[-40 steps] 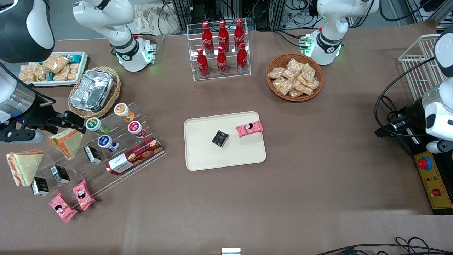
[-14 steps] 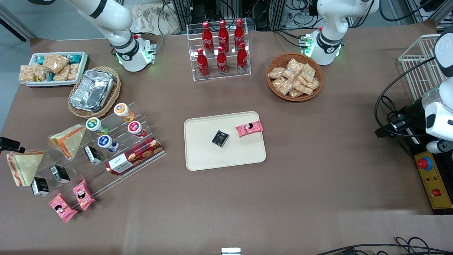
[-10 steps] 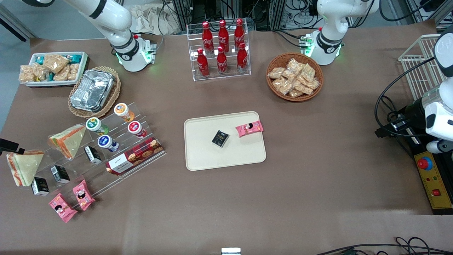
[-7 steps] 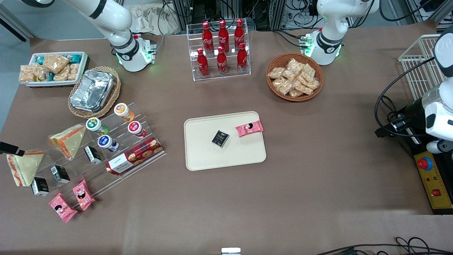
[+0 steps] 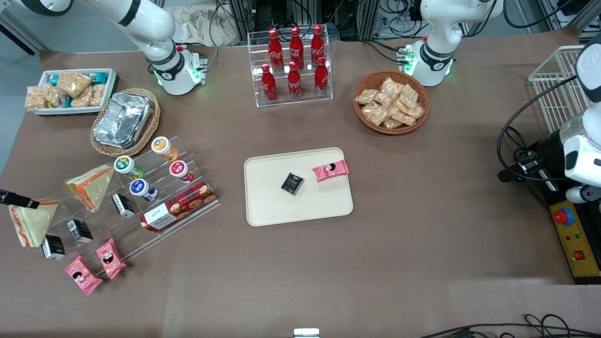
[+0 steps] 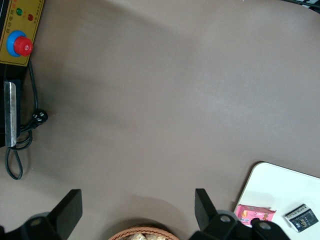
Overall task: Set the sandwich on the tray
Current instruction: 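Lower the open right gripper around the upright plastic-wrapped sandwich, then close the right gripper on the sandwich and lift it off the rack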
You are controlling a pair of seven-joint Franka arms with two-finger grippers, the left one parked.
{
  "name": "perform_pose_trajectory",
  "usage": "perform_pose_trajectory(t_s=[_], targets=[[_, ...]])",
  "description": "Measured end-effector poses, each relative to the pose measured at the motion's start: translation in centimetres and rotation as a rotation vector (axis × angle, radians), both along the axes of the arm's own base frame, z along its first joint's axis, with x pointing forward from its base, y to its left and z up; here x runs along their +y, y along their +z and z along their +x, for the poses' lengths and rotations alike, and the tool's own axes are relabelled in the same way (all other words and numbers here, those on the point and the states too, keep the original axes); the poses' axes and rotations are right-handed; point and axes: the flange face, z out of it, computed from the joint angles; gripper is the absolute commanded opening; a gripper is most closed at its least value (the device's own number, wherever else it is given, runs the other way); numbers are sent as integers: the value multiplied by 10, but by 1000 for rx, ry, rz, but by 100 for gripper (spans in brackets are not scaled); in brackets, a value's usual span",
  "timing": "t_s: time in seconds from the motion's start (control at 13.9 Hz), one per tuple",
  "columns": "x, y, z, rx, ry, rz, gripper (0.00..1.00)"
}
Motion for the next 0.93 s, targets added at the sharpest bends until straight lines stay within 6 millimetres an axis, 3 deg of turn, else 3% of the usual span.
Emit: perform_pose_trajectory(t_s=[0.43,0.58,0.65,0.72,0.86,0.93], targets=[[-6,-18,8,-30,-9,-20,99],[-7,-20,10,-39,-11,-26,90],[-7,-23,11,-41,-12,-27,73],[-7,-28,12,-38,-13,-26,65],[-7,-35,12,-29,-13,-21,32],[-7,-38,12,-26,-13,-19,0]])
